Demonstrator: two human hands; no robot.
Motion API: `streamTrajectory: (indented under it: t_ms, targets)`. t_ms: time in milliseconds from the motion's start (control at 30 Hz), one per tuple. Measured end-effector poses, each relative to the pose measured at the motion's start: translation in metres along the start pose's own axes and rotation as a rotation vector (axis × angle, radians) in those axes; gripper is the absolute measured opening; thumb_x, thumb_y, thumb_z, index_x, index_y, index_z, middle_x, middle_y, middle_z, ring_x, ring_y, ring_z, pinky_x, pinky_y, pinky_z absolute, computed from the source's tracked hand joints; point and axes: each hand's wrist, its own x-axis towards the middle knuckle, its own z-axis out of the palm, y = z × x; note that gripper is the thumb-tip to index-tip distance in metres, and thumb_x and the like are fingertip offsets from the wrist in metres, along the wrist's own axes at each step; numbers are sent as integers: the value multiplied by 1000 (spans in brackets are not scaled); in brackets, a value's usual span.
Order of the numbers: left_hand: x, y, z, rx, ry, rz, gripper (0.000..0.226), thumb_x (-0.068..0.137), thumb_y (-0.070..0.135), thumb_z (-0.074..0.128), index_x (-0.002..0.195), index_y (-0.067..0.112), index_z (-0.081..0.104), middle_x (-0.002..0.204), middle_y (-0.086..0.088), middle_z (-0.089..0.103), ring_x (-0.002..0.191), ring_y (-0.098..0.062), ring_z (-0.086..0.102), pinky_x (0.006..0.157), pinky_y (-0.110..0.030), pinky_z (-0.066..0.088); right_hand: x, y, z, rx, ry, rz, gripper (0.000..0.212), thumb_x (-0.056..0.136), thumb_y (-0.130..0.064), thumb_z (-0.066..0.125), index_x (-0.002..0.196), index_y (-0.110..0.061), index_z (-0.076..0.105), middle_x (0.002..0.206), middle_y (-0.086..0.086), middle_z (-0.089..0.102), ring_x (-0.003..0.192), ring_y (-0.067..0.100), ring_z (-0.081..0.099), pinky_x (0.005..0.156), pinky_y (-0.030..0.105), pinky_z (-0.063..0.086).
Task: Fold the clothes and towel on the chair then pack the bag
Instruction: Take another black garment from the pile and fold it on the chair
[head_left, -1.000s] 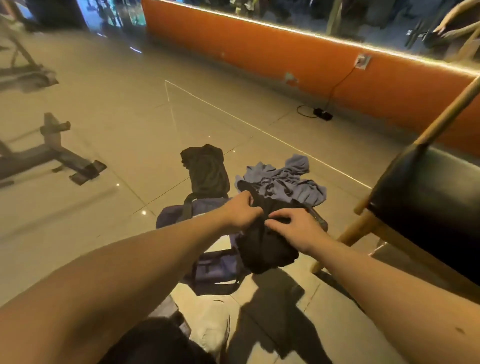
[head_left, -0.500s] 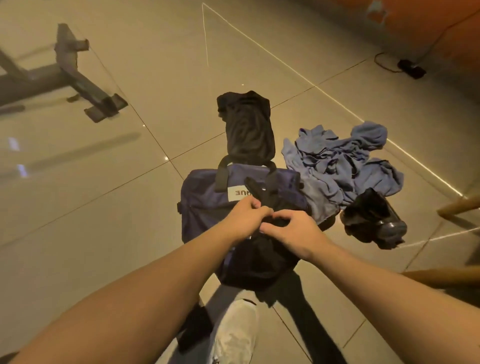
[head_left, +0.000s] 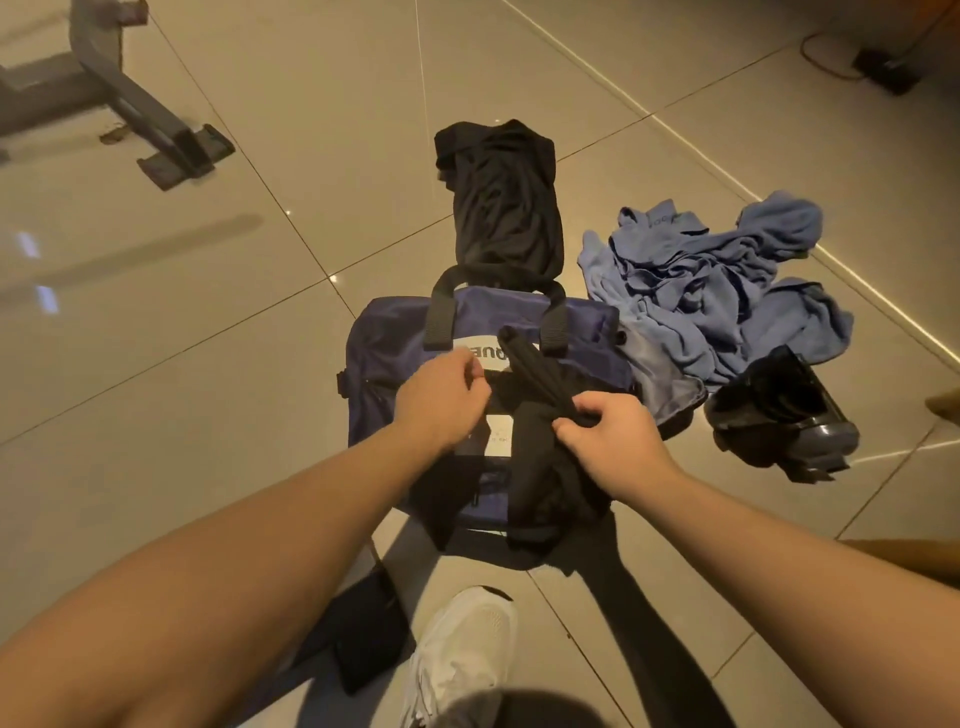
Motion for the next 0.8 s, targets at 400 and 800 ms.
streamTrajectory:
  t_ms: [400, 800]
  targets:
    - [78, -20, -23, 491, 108, 354, 23, 101, 35, 55, 114, 23, 69, 107, -4, 69, 91, -23, 63, 72, -31, 39, -1, -11, 2, -236, -173, -136, 22, 90, -31, 67, 110, -26, 74, 94, -8, 73, 87, 11, 67, 84, 39, 58]
    - [102, -2, -75, 207, 140, 269, 23, 98, 36, 61, 107, 20, 76, 104, -1, 75, 92, -19, 65, 74, -32, 47, 62, -74, 16, -312, -32, -196, 15, 86, -27, 62, 92, -18, 71, 81, 2, 71, 78, 25, 66, 74, 47, 60]
